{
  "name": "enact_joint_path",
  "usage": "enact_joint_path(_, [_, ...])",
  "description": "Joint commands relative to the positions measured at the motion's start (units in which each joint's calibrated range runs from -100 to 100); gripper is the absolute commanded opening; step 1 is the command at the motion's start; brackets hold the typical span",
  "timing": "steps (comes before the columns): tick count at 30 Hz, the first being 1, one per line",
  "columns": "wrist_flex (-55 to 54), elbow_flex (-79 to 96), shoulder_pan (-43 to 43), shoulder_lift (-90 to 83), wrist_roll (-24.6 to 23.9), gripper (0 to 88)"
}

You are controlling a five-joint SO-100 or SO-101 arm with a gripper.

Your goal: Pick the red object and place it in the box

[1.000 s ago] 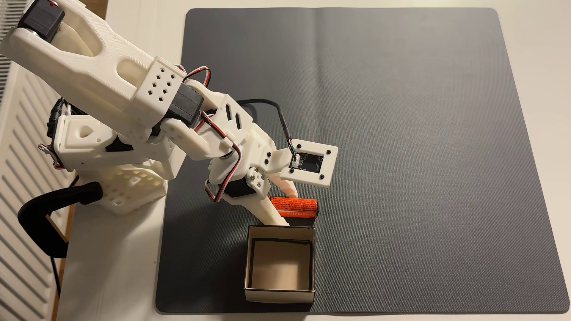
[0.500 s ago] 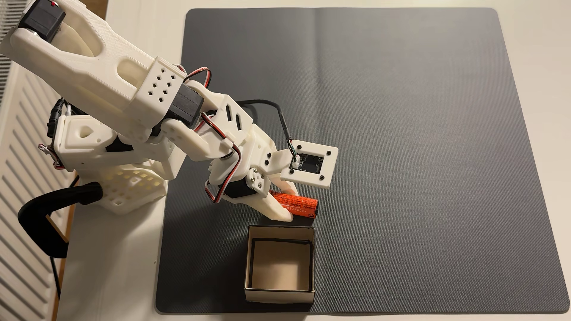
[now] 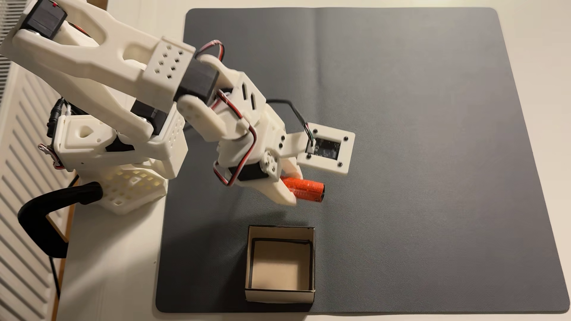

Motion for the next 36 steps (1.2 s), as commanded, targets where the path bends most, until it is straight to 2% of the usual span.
enact_joint_path(1, [5.05,-5.73,0.15,-6.02,-0.38,0.7])
enact_joint_path(6, [13.53,-7.28,4.23,-16.82,0.51,0.7])
enact_joint_path(9, [15.36,-6.46,8.54,-22.18,2.96,0.7])
enact_joint_path(12, [13.79,-2.74,12.69,-26.35,4.94,1.1])
enact_joint_path(17, [9.51,4.79,16.33,-28.98,5.46,1.4])
enact_joint_path(36, [-2.56,16.85,17.00,-29.66,5.51,1.7])
